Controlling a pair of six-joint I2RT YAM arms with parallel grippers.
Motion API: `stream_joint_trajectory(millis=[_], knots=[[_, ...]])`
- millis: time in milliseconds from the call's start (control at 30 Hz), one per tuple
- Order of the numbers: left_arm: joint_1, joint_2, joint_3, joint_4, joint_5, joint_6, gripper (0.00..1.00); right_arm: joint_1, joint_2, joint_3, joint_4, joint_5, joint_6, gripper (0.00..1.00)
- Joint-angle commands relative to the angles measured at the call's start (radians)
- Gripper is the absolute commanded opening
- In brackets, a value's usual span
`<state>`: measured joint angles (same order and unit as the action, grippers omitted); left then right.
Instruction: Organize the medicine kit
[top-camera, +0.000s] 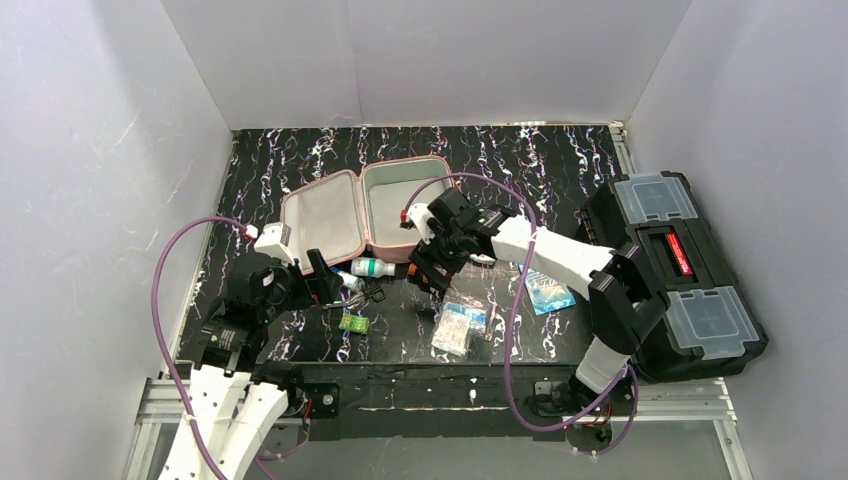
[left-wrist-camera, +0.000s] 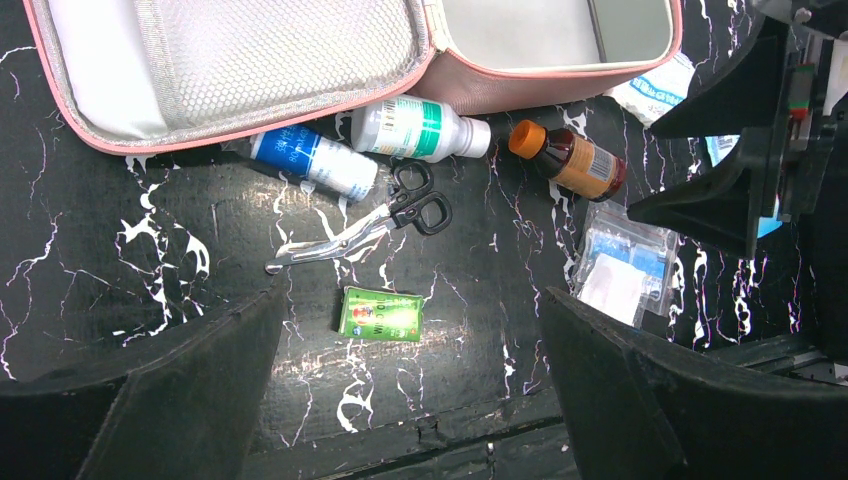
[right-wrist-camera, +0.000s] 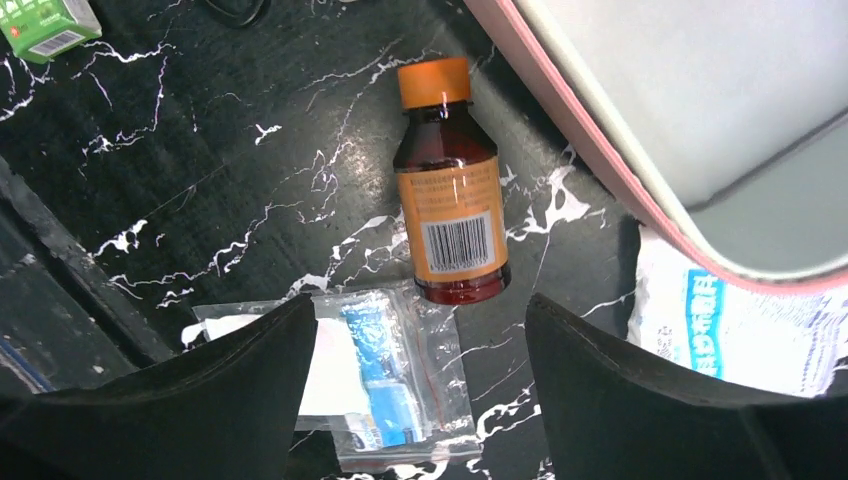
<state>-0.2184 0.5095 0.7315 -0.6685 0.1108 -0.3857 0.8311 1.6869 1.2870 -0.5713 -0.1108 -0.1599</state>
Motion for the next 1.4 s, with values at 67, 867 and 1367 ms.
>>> stream_joint_trajectory(millis=[67, 867, 1367], knots=[[-0.004, 0.000, 0.003, -0.012, -0.020, 0.005, 1.00, 0.024, 0.048, 0.033, 0.088, 0.029, -0.115, 0.82], [-0.004, 0.004, 0.002, -0.010, -0.015, 0.006, 0.99, 0.060, 0.166, 0.051, 0.097, 0.055, -0.138, 0.74], [-0.004, 0.011, 0.002, -0.009, -0.011, 0.006, 1.00, 0.076, 0.175, 0.022, 0.085, 0.090, -0.115, 0.57]])
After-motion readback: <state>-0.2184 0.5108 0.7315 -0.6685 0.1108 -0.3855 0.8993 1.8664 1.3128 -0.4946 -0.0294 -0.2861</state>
